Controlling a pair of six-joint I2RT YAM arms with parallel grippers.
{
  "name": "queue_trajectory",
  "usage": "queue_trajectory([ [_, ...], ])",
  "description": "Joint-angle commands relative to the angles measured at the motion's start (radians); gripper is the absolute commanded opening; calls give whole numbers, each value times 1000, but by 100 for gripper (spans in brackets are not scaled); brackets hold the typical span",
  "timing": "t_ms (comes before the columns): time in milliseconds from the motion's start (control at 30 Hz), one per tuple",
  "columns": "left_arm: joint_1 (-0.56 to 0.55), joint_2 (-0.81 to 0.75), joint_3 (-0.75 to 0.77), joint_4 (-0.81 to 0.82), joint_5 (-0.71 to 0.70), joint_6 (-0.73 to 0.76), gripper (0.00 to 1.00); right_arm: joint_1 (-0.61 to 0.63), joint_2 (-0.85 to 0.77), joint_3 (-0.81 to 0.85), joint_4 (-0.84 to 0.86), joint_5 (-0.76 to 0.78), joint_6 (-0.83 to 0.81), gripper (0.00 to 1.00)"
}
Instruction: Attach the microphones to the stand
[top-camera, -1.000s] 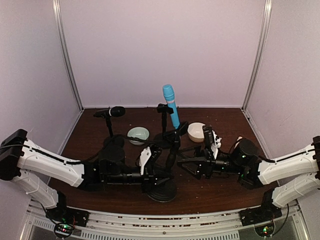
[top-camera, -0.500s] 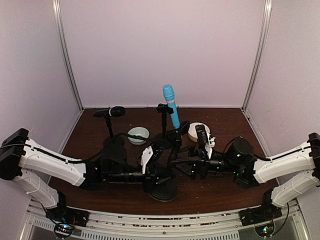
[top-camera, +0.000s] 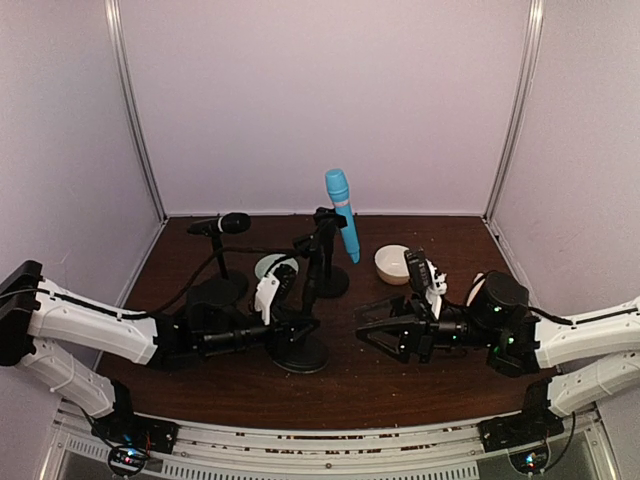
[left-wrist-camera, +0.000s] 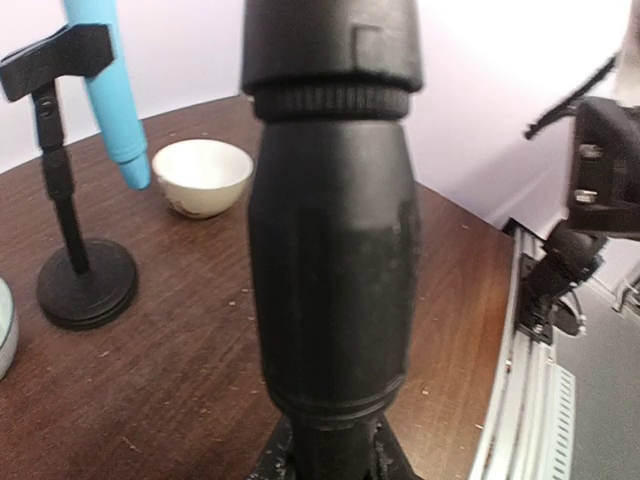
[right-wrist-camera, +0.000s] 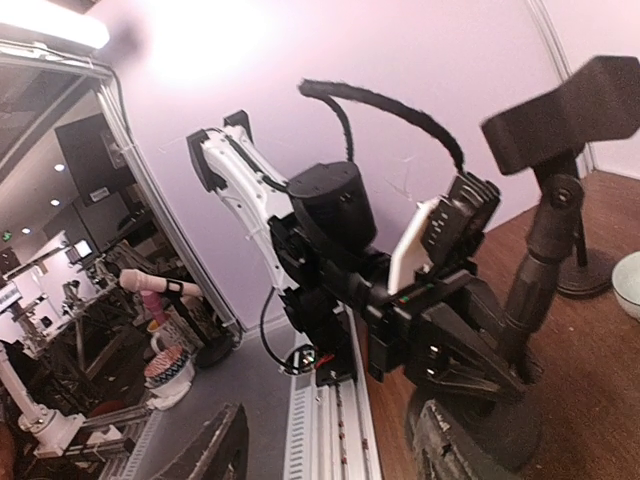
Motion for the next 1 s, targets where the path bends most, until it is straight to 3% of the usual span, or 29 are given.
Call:
queue_trajectory([
  [0,-11,-58,6,102,134,38,0,-6,-65,44,-297,90,-138,61],
  [200,-12,-43,16,157,326,43,0,-14,-58,100,-382,113,-231,77],
  [500,-21,39,56,225,426,11,0,-13,113,186,-278,94,-186,77],
  [733,-21,56,81,163,369,11,0,-4,192,212,-143,23,-126,77],
  [967,-19,87,95,80,177,-37,0,31,182,205,-169,50,-108,75],
])
